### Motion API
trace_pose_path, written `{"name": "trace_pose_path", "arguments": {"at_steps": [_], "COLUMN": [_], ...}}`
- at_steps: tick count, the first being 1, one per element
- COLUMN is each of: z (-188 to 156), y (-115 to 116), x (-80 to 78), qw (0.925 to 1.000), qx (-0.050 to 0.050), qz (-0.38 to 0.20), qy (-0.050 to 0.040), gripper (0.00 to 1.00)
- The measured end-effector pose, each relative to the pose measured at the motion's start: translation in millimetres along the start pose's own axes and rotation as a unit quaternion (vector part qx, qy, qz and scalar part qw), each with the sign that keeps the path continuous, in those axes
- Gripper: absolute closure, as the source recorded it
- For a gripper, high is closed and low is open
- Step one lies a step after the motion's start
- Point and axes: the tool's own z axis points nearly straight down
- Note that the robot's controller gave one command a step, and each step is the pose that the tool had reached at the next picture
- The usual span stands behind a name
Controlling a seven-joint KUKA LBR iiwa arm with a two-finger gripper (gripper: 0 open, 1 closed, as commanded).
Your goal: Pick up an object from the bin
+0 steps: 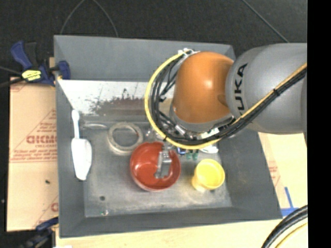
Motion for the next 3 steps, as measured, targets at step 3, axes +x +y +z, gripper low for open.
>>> {"name": "trace_pose_path", "arguments": {"at_steps": [3], "z": [125.7], "y": [5.7], "x": [-88.7], "qw": [0.9889], "qx": [0.001], "qz": [-0.148], "qy": [-0.0064], "gripper": [0.00]}}
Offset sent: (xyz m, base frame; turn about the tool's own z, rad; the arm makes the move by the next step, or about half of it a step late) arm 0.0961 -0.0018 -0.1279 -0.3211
